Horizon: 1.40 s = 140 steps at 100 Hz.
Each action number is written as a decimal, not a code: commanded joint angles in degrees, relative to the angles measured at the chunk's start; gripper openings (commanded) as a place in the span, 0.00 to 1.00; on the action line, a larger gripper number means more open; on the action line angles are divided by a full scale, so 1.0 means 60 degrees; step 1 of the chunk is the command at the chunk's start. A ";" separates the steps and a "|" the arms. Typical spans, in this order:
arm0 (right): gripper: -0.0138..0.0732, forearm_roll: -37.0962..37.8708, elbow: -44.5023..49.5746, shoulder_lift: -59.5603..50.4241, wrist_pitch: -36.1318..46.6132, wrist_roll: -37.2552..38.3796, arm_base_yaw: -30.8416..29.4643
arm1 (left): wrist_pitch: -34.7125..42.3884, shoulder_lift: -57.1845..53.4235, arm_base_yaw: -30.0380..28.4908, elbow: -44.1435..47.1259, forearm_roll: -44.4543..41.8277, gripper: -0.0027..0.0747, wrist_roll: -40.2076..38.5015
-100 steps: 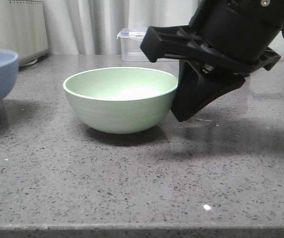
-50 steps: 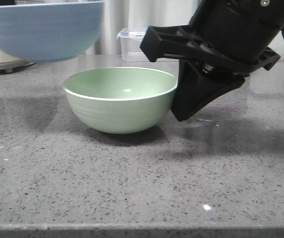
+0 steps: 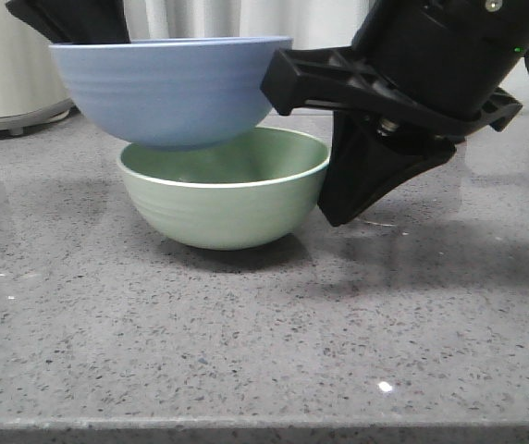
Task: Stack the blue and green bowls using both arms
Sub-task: 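Carry the blue bowl over the green bowl and lower it inside, then open the left gripper and lift both grippers away from the bowls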
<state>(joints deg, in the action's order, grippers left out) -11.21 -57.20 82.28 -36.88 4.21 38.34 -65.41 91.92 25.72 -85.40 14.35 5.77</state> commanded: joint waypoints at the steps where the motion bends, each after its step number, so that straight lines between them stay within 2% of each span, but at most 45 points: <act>1: 0.08 -0.0106 -0.0200 -0.0282 0.0378 -0.0051 -0.0006 | 0.0355 -0.0259 0.0205 -0.0330 0.0324 0.01 -0.0029; 64: 0.08 -0.0106 -0.0200 -0.0282 0.0378 -0.0051 -0.0006 | 0.0839 0.0048 0.0549 -0.0330 0.0433 0.02 -0.0029; 71: 0.08 -0.0106 -0.0200 -0.0282 0.0378 -0.0051 -0.0006 | 0.0839 0.0048 0.0549 -0.0330 0.0595 0.07 -0.0029; 88: 0.08 -0.0106 -0.0200 -0.0282 0.0378 -0.0051 -0.0006 | 0.0839 0.0048 0.0549 -0.0330 0.0765 0.38 -0.0029; 97: 0.08 -0.0106 -0.0200 -0.0282 0.0378 -0.0051 -0.0006 | 0.0839 0.0048 0.0549 -0.0330 0.0765 0.48 -0.0029; 121: 0.08 -0.0106 -0.0200 -0.0282 0.0420 -0.0051 -0.0006 | 0.0818 0.0048 0.0549 -0.0330 0.0765 0.48 -0.0029; 140: 0.08 -0.0106 -0.0200 -0.0295 0.0366 0.0046 -0.0120 | 0.1014 -0.0151 0.0549 -0.0291 0.0492 0.42 -0.0079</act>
<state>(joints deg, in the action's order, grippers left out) -11.31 -57.20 82.28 -36.75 4.21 38.34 -61.99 94.55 28.36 -85.40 17.06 5.77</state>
